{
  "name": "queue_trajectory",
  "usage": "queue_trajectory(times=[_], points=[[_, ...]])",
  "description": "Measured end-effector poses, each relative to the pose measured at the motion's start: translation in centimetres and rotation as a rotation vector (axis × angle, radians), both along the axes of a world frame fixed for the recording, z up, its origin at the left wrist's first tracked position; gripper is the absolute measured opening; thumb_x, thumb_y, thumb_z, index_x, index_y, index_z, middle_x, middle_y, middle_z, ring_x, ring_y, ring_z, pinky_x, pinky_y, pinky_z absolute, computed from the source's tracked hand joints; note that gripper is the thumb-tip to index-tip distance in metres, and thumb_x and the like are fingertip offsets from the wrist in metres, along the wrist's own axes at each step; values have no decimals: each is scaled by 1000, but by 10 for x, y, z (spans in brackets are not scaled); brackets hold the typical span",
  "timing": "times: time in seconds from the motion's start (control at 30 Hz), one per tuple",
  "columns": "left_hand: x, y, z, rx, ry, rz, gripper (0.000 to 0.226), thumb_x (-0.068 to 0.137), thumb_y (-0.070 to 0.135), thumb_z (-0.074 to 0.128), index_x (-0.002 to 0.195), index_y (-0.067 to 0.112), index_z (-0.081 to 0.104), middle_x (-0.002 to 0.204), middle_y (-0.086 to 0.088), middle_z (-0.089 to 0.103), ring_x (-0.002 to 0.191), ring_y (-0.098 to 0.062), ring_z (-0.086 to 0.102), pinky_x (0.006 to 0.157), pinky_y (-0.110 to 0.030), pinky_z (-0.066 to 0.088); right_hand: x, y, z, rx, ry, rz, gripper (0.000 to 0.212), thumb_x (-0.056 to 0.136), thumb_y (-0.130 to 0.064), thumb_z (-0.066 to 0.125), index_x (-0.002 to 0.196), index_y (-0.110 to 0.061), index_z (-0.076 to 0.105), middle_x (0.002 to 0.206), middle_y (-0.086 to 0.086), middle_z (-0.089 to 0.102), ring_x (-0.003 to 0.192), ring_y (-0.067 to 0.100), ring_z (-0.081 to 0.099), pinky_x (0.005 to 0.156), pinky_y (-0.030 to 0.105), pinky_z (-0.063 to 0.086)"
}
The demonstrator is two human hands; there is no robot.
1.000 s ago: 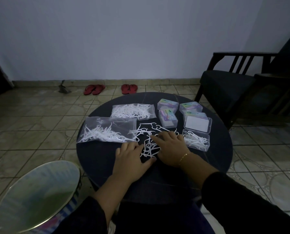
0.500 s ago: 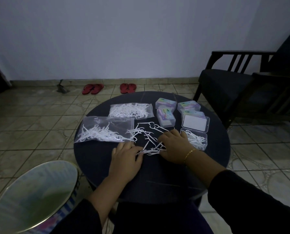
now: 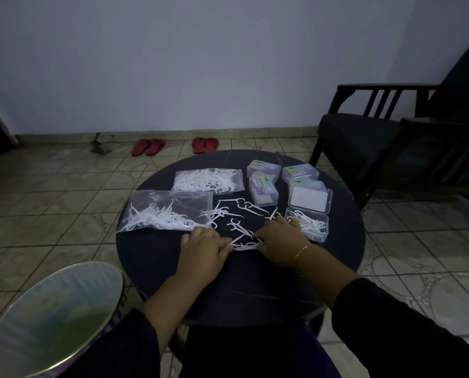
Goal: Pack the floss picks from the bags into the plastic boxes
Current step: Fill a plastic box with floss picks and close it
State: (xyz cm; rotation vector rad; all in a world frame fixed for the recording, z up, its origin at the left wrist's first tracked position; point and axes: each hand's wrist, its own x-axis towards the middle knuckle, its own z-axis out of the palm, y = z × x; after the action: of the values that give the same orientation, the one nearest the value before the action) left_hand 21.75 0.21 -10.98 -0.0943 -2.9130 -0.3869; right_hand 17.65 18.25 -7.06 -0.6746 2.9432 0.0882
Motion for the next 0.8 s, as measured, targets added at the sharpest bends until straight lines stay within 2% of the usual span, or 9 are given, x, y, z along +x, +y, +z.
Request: queue_trajectory(times=[0.07, 0.13, 0.23, 0.3, 0.37, 0.43, 0.53, 0.67, 0.8], points=[[-3, 3, 6, -39, -20, -26, 30, 94, 47, 48, 120, 40, 60, 110, 15, 54, 115, -11, 38, 91, -29, 22, 3, 1, -2, -27, 0, -50, 42, 95, -41, 43, 133, -25, 48, 136, 5, 46, 131, 26, 32, 109, 47, 21], [-7, 4, 13, -80, -34, -60, 36, 94, 45, 47, 129, 38, 52, 125, 14, 49, 122, -12, 35, 98, -31, 22, 4, 1, -3, -52, -17, -101, 49, 94, -45, 42, 137, -22, 45, 141, 6, 41, 133, 26, 29, 110, 47, 20], [-18, 7, 24, -201, -137, -195, 56, 97, 37, 42, 149, 29, 23, 155, 11, 21, 134, -18, 23, 108, -38, 18, 5, 1, -5, -52, -24, -114, 46, 95, -47, 42, 134, -25, 50, 140, 6, 40, 133, 25, 28, 108, 44, 22], [-26, 10, 29, -301, -230, -290, 59, 98, 30, 37, 152, 26, 13, 159, 10, 10, 135, -19, 21, 110, -41, 15, 4, 2, -6, -40, -12, -108, 41, 96, -44, 43, 131, -26, 54, 137, 5, 43, 132, 25, 28, 108, 45, 22], [-35, 12, 32, -347, -265, -334, 54, 98, 27, 35, 150, 24, 20, 156, 9, 21, 132, -18, 26, 108, -41, 17, 3, 3, -7, -43, 14, -106, 34, 96, -39, 45, 126, -28, 59, 133, 3, 47, 129, 25, 31, 108, 45, 22], [-41, 13, 37, -372, -236, -360, 44, 99, 28, 36, 142, 25, 38, 146, 11, 39, 127, -18, 31, 103, -40, 21, 2, 5, -8, -68, 43, -119, 29, 96, -33, 46, 119, -28, 63, 128, 1, 51, 126, 24, 34, 105, 44, 25], [-45, 12, 40, -451, -189, -387, 35, 99, 35, 41, 131, 31, 55, 134, 15, 51, 121, -16, 35, 97, -37, 24, 2, 10, -8, -90, 83, -130, 26, 95, -27, 46, 113, -24, 65, 122, 0, 55, 121, 23, 39, 100, 40, 29], [-47, 13, 42, -439, -158, -349, 28, 93, 39, 51, 117, 34, 65, 116, 9, 61, 113, -16, 39, 89, -33, 24, 4, 14, -2, -12, 115, -91, 26, 95, -25, 45, 112, -18, 63, 121, 2, 56, 121, 24, 39, 99, 40, 30], [-46, 17, 47, -540, -82, -367, 25, 91, 37, 53, 109, 32, 69, 105, 8, 65, 110, -15, 42, 90, -33, 26, 9, 18, 2, 79, 133, -57, 30, 94, -30, 46, 114, -15, 62, 123, 5, 56, 121, 25, 40, 100, 39, 31]])
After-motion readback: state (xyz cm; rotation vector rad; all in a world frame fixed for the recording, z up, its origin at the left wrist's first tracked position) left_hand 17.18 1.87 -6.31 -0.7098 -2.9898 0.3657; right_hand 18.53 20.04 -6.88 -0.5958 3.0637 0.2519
